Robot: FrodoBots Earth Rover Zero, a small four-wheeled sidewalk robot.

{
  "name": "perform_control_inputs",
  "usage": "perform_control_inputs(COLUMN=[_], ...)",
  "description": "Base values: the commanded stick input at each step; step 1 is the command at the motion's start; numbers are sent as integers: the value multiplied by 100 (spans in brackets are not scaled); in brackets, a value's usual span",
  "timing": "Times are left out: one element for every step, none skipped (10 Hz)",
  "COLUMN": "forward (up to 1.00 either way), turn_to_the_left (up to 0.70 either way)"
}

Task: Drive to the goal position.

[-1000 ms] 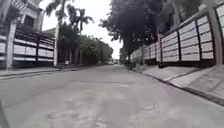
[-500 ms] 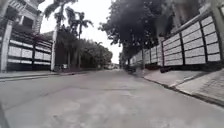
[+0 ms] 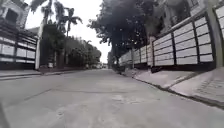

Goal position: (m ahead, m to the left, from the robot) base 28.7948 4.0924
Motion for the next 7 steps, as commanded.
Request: perform_control_inputs(forward=[70,70,70,70,70,70,70], turn_to_the_left=[-30,-35,-21,0,0,0,0])
